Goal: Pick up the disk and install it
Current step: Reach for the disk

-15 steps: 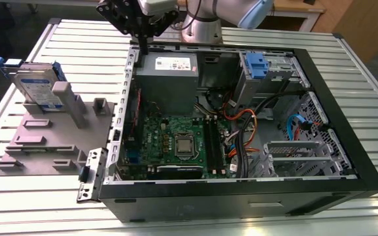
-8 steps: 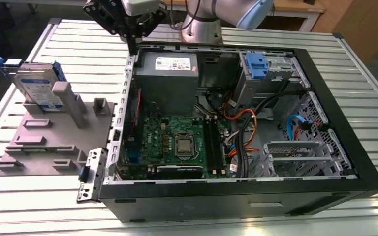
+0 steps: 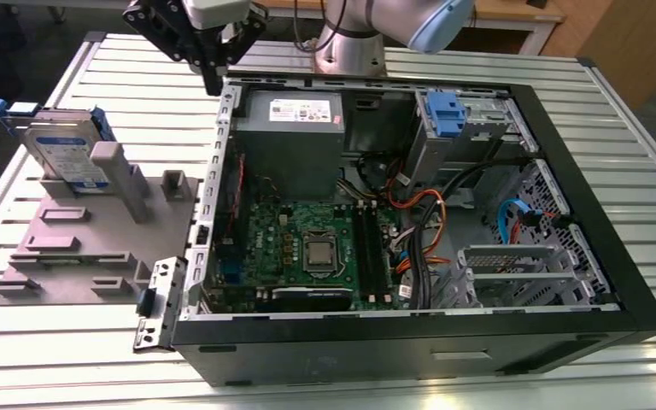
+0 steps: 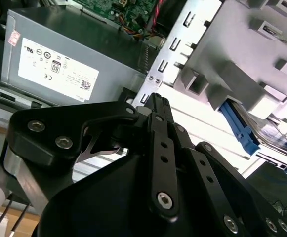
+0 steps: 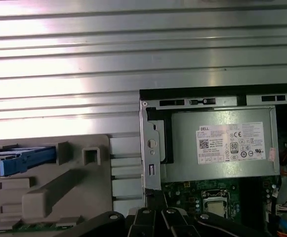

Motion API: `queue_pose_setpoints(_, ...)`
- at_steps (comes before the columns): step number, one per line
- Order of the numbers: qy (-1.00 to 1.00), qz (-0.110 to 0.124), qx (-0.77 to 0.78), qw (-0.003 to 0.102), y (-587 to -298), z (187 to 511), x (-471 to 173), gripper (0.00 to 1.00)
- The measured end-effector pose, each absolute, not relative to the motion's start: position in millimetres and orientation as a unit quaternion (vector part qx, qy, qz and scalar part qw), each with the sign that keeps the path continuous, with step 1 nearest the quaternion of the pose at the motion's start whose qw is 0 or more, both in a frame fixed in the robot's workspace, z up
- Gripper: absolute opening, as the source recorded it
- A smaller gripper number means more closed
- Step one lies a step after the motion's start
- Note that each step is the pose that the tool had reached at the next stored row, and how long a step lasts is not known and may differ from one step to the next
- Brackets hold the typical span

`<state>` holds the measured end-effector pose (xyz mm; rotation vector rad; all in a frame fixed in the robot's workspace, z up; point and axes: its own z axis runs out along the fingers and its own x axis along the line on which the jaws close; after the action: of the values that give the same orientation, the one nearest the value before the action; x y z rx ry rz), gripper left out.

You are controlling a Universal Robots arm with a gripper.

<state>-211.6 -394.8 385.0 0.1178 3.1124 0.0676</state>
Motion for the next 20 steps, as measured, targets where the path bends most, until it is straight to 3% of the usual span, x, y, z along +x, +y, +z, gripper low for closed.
queue_pose_setpoints(20,0.999,0.021,0.038,0.013,-369.8,372.2,-246.7,0.11)
